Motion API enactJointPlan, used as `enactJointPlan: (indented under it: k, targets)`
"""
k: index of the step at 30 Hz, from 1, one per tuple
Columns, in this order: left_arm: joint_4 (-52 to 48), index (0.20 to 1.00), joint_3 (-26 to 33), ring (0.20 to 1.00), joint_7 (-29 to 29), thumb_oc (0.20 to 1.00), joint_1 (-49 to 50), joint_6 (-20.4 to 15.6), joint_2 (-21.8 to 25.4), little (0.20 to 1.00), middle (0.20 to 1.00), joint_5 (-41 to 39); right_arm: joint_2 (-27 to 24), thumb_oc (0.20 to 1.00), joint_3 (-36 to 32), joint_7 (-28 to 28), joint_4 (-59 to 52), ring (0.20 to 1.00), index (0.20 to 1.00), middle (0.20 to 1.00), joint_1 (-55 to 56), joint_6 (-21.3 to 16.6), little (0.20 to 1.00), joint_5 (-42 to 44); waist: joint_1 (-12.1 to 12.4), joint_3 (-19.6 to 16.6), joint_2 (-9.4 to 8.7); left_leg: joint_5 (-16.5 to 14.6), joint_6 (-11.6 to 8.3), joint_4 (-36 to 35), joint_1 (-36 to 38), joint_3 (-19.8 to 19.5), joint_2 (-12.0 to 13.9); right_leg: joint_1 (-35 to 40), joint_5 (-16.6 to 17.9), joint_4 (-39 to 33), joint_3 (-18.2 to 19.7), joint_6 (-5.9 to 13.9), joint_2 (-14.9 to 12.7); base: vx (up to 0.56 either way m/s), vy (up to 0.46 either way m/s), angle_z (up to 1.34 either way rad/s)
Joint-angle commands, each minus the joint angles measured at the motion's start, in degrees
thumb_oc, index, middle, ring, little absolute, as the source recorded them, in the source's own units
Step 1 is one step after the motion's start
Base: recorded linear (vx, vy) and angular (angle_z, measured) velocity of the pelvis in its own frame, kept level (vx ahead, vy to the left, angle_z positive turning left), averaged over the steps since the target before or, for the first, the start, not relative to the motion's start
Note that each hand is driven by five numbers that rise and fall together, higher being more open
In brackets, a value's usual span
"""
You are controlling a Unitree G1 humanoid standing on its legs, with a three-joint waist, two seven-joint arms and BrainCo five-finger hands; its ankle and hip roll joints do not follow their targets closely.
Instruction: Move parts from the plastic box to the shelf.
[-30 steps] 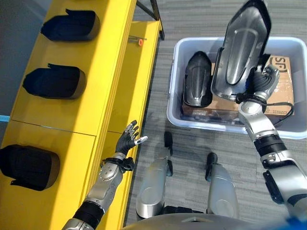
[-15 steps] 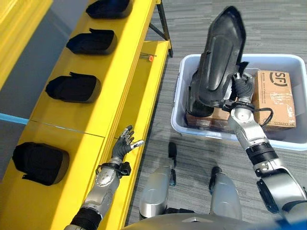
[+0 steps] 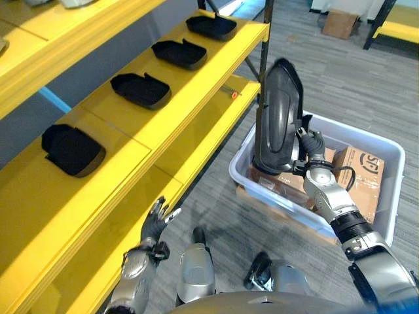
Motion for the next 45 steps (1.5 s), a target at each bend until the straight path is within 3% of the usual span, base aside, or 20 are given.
enactJointPlan:
  k: [1,5,8,14,20,22,24,25,29,31,33,36,41,45]
  targets:
    - [-6.58,1.000,-1.40,1.000,1.81,1.000,-0.92,-2.01,2.65,1.000,1.000,4.72,-0.22,0.200,-1.31,1.66,-6.42,0.200,0.200,0.200,-3.11,-3.69,0.200,1.06,-2.23,0.82,-0.08,4.52,-0.14,-5.44,5.45,-1.28,-0.93,0.66,3.34,-2.35,9.72,5.22,1.13,-0.20,0.478,0.60]
    - [-7.91,1.000,-5.90,1.000,4.57,1.000,-1.98,-1.09,3.86,1.000,1.000,7.39,0.67,0.200,-0.88,4.49,-8.25,0.200,0.200,0.200,-1.67,-2.93,0.200,6.26,-3.16,-1.36,2.17,-1.33,2.55,-17.28,10.46,1.65,-5.34,0.83,7.51,-6.76,9.30,9.09,-0.57,-0.06,0.532,0.45]
    - [-9.06,1.000,-7.03,1.000,6.58,1.000,-1.12,-1.18,5.30,1.000,1.000,5.23,4.21,0.200,1.36,6.42,-8.58,0.200,0.200,0.200,-3.00,-2.09,0.200,6.71,-1.61,-1.55,2.94,-2.53,3.77,-19.58,11.54,2.75,-6.89,1.77,10.97,-9.51,8.04,12.85,-3.84,-0.06,0.521,0.56]
    - [-11.95,1.000,-6.70,1.000,7.41,1.000,-1.52,-1.23,7.12,1.000,1.000,5.28,7.69,0.200,3.78,6.58,-8.52,0.200,0.200,0.200,-7.53,-0.08,0.200,7.72,2.17,0.43,2.55,-3.68,4.81,-18.15,9.72,1.65,-8.13,2.89,14.44,-11.52,6.05,14.98,-7.16,-0.13,0.248,0.75]
    - [-14.12,1.000,-7.47,1.000,5.85,1.000,-2.66,-1.83,7.65,1.000,1.000,7.01,11.33,0.200,5.56,5.84,-9.72,0.200,0.200,0.200,-9.93,0.00,0.200,8.97,5.60,2.58,1.73,-6.59,6.84,-14.48,6.90,-0.40,-12.06,4.44,21.86,-16.80,5.26,17.59,-11.83,-0.08,0.272,0.24]
    - [-14.17,1.000,-8.06,1.000,5.03,1.000,-3.26,-1.86,7.64,1.000,1.000,6.57,11.85,0.200,6.13,4.51,-10.71,0.200,0.200,0.200,-9.67,0.06,0.200,9.20,5.89,2.59,1.69,-7.63,7.96,-13.21,5.80,-2.27,-13.72,4.90,22.17,-16.95,7.00,17.54,-12.42,0.01,0.299,0.33]
    - [-13.77,1.000,-9.54,1.000,3.79,1.000,-3.93,-0.64,7.40,1.000,1.000,7.60,11.77,0.200,7.04,2.25,-11.40,0.200,0.200,0.200,-7.42,-0.05,0.200,9.03,5.12,1.50,1.90,-6.06,10.01,-14.31,4.61,-7.20,-16.46,4.94,19.02,-14.33,13.25,14.99,-8.96,0.08,0.279,0.83]
    - [-13.41,1.000,-10.43,1.000,3.43,1.000,-3.82,-0.69,7.40,1.000,1.000,7.11,11.36,0.200,7.31,1.58,-11.32,0.200,0.200,0.200,-5.84,-0.75,0.200,8.82,4.32,0.95,1.93,-5.41,10.80,-15.57,4.68,-10.33,-17.48,4.33,16.50,-12.04,17.54,14.14,-5.05,0.11,0.128,1.00]
    - [-15.29,1.000,-9.57,1.000,4.09,1.000,-1.42,1.86,6.58,1.000,1.000,7.92,9.86,0.200,7.60,3.25,-10.97,0.200,0.200,0.200,-3.77,1.37,0.200,8.28,3.51,-0.18,0.88,-3.19,11.02,-21.15,7.57,-12.93,-19.38,1.03,12.41,-10.77,17.61,12.38,5.96,0.16,0.077,0.70]
    - [-13.77,1.000,-10.36,1.000,4.31,1.000,-0.42,1.45,5.37,1.000,1.000,8.86,9.13,0.200,7.65,5.22,-9.89,0.200,0.200,0.200,-1.91,1.77,0.200,6.72,1.11,-0.76,-0.26,-3.21,11.28,-22.35,9.44,-16.19,-21.55,-2.76,15.12,-13.58,22.30,11.59,11.99,0.23,-0.078,-0.41]
    - [-12.81,1.000,-10.71,1.000,4.20,1.000,-1.17,1.29,5.17,1.000,1.000,9.03,8.51,0.200,7.14,7.41,-8.40,0.200,0.200,0.200,-1.01,0.74,0.200,5.54,-0.09,-0.88,-0.39,-3.47,11.60,-21.72,9.37,-17.88,-22.69,-3.71,15.63,-13.91,24.43,11.00,13.54,0.12,-0.083,0.38]
    - [-11.72,1.000,-10.88,1.000,3.18,1.000,-2.94,0.53,5.52,1.000,1.000,7.58,7.63,0.200,7.13,7.73,-7.28,0.200,0.200,0.200,-0.85,-1.50,0.200,4.11,-0.75,-0.53,-0.16,-4.33,12.01,-19.46,7.69,-18.62,-23.88,-5.14,16.08,-14.14,25.29,10.67,13.61,-0.01,-0.087,0.93]
    - [-12.89,1.000,-10.07,1.000,0.33,1.000,-4.76,2.10,6.04,1.000,1.000,6.95,7.05,0.200,8.04,6.76,-6.41,0.200,0.200,0.200,-2.55,-0.38,0.200,0.55,-0.96,0.74,0.87,-5.93,12.08,-15.40,5.52,-17.92,-24.99,-4.90,15.47,-13.89,24.95,10.00,12.93,0.03,-0.107,0.37]
    - [-13.59,1.000,-11.33,1.000,-0.53,1.000,-5.56,3.41,6.20,1.000,1.000,7.20,5.73,0.200,7.38,6.56,-7.09,0.200,0.200,0.200,-2.21,0.26,0.200,-1.76,-2.41,0.59,1.59,-8.33,11.47,-11.34,5.44,-13.77,-24.55,-4.37,14.02,-12.33,22.77,9.23,11.91,0.07,-0.014,0.32]
